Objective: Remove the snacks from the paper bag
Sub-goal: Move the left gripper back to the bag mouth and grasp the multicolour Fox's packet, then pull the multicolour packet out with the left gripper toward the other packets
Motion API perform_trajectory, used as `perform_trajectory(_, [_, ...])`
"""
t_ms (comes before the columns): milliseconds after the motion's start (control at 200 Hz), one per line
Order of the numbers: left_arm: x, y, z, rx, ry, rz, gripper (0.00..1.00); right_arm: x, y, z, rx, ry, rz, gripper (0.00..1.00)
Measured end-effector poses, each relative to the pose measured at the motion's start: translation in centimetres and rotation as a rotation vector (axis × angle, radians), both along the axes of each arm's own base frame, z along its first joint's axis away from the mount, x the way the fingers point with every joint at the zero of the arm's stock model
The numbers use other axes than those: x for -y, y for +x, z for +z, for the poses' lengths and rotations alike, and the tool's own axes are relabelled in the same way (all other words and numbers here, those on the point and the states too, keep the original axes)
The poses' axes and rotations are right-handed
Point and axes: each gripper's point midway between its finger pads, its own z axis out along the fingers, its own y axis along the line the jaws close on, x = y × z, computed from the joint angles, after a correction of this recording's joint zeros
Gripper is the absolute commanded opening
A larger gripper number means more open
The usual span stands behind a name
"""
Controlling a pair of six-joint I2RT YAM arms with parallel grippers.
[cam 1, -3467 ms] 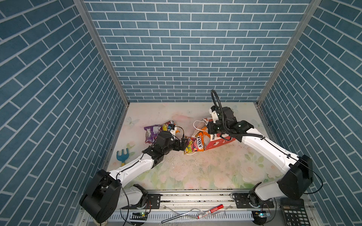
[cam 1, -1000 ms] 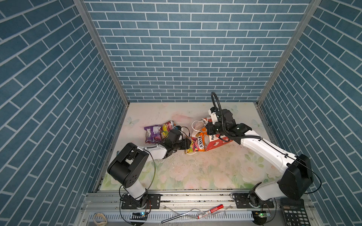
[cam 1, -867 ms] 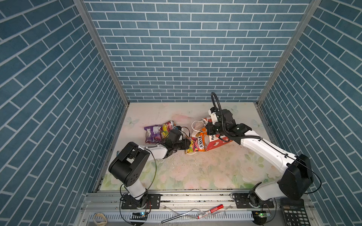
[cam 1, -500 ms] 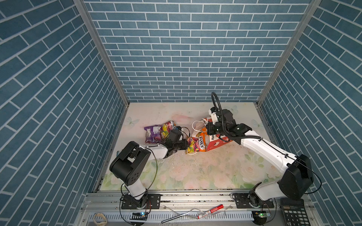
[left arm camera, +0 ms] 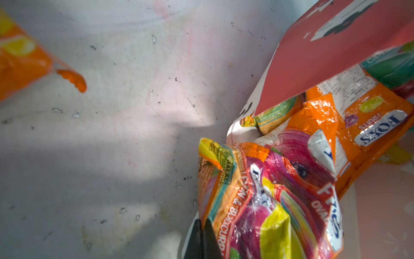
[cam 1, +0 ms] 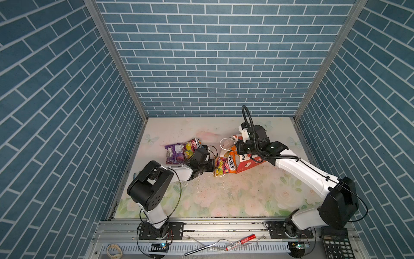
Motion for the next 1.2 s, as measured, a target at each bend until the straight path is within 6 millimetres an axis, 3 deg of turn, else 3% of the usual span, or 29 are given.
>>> perform_trajectory(295, [-0.1, -0.5, 1.1, -0.004, -0.001, -0.008, 0.00, 0.1, 0.0, 0.0, 0.002, -0.002, -0.003, 0.00])
perform_trajectory(1010, [-2.0, -1.2, 14.7, 0.233, -0.063, 0.030, 0.00, 1.3, -0.6, 0.5, 0.031, -0.007, -0.030, 0.00])
perform_trajectory(1200, [-2.7, -1.0, 17.3, 0.293, -0.054, 0.048, 0.00, 1.6, -0.7, 0.5, 0.038, -0.012, -0.038, 0.00])
